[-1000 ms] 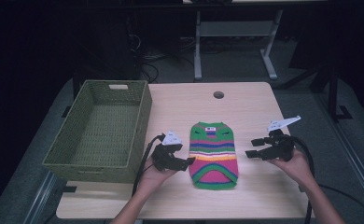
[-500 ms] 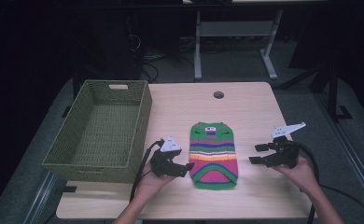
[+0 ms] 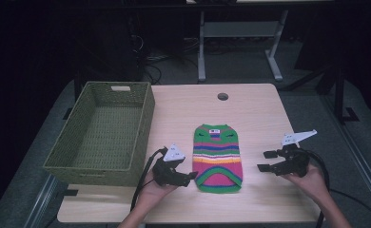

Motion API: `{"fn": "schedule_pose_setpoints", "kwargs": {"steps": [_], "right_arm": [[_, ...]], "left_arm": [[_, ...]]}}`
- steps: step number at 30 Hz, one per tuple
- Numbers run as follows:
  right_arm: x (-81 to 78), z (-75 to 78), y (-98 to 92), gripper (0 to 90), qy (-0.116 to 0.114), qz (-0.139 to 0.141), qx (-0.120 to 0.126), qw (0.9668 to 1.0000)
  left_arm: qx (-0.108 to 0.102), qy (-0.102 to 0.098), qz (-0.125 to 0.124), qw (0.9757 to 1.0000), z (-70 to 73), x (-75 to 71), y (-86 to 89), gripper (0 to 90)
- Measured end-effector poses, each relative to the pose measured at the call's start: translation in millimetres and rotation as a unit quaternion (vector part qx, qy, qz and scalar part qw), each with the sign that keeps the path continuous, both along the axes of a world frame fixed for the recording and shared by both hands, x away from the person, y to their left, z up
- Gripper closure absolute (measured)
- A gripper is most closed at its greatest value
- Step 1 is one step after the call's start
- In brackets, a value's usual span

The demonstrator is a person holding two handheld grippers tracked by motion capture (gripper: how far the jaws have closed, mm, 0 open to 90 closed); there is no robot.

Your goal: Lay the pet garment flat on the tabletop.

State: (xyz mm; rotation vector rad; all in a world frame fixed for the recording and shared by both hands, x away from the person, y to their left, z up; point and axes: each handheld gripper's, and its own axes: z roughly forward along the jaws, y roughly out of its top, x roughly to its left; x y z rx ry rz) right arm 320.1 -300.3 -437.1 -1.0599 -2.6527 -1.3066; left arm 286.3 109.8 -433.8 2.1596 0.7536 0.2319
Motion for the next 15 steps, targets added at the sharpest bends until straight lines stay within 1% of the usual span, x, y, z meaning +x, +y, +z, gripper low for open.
{"fn": "schedule_pose_setpoints", "kwargs": {"steps": [1,3,5,6,10,13,14,15], "right_arm": [[-0.9,0.5,0.1,27.6,-0.002,0.0,0.0,1.0],[-1.4,0.8,0.4,27.6,-0.003,0.001,0.0,1.0],[-3.3,0.4,0.8,27.5,-0.003,0.001,0.001,1.0],[-4.2,-0.4,0.7,27.5,-0.007,0.002,0.001,1.0],[-6.6,-4.6,0.3,27.4,-0.006,0.002,0.0,1.0],[-10.0,-8.0,0.0,27.1,-0.001,0.002,0.002,1.0],[-11.8,-8.2,1.1,26.8,-0.002,0.004,-0.005,1.0],[-12.9,-7.9,1.9,26.8,-0.001,0.004,-0.005,1.0]], "left_arm": [[-0.003,-0.001,0.001,1.0,-0.6,-1.0,0.4,26.2],[-0.002,0.001,0.0,1.0,-0.7,-2.1,1.4,26.1],[-0.009,0.003,0.001,1.0,-1.5,-5.1,3.0,26.0],[-0.004,0.002,-0.002,1.0,-1.1,-6.1,4.1,26.0],[-0.003,0.0,-0.003,1.0,-1.3,-8.7,5.5,26.0],[-0.003,0.0,-0.004,1.0,-2.1,-10.8,6.8,26.0],[-0.003,0.002,-0.004,1.0,-1.9,-12.3,7.7,26.0],[-0.004,0.0,-0.004,1.0,-2.0,-13.2,8.1,25.9]]}}
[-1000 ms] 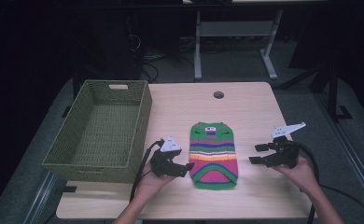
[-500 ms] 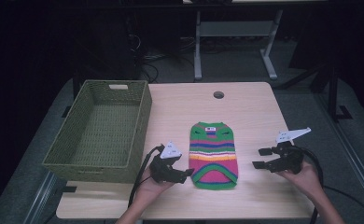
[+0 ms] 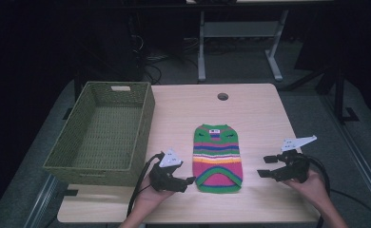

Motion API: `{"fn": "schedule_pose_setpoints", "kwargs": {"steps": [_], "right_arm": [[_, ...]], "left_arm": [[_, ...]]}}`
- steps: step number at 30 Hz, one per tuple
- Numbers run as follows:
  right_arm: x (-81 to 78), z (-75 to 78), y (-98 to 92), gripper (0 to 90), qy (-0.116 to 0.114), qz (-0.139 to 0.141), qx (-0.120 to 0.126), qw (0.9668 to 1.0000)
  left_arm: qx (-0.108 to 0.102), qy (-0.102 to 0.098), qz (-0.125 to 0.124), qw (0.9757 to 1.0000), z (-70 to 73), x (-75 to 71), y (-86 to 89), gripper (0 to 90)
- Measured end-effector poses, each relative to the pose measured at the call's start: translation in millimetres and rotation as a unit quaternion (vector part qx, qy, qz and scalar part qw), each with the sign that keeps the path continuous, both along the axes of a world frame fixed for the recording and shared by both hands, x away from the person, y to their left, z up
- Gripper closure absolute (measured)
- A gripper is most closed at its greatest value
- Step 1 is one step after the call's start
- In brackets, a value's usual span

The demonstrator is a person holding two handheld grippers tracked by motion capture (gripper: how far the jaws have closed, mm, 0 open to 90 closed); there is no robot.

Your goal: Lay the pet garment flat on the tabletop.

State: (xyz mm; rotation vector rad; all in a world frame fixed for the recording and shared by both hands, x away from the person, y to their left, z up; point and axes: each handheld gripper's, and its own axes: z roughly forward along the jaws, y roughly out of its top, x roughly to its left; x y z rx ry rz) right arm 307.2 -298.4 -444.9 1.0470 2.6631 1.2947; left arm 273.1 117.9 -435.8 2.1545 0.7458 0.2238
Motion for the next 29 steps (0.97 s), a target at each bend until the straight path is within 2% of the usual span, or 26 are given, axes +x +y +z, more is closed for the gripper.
{"fn": "schedule_pose_setpoints", "kwargs": {"steps": [8,11,14,15,18,22,25,28,29], "right_arm": [[-4.9,1.5,3.2,26.8,-0.002,0.004,-0.006,1.0],[-8.9,-4.9,2.7,26.8,0.0,0.001,-0.001,1.0],[-10.7,-7.0,2.8,26.4,0.004,0.0,-0.006,1.0],[-13.7,-7.9,2.4,26.6,-0.004,-0.001,-0.003,1.0],[-16.1,-9.6,1.9,26.6,-0.003,-0.002,-0.007,1.0],[-23.5,-13.6,-1.5,26.6,-0.006,-0.013,0.002,0.9999],[-33.6,-15.4,-5.3,26.5,-0.021,-0.02,0.004,0.9996],[-39.7,-15.4,-7.6,26.5,-0.025,-0.027,0.007,0.9993],[-45.4,-15.2,-8.6,26.3,-0.03,-0.033,0.002,0.999]], "left_arm": [[-0.009,-0.001,0.002,1.0,-1.5,-5.4,3.0,25.8],[-0.007,-0.001,-0.001,1.0,-2.7,-7.8,4.5,25.7],[-0.009,0.001,-0.003,1.0,-3.7,-8.6,5.0,25.7],[-0.014,0.003,0.001,0.9999,-5.1,-10.6,5.3,25.1],[-0.018,0.004,0.001,0.9998,-5.9,-12.7,6.7,25.1],[-0.02,0.004,0.001,0.9998,-6.2,-16.8,11.0,25.1],[-0.03,0.008,0.004,0.9995,-5.2,-19.5,12.8,25.1],[-0.028,0.004,0.003,0.9996,-4.6,-19.5,10.3,25.1],[-0.026,0.001,0.003,0.9997,-4.5,-19.1,9.1,25.1]]}}
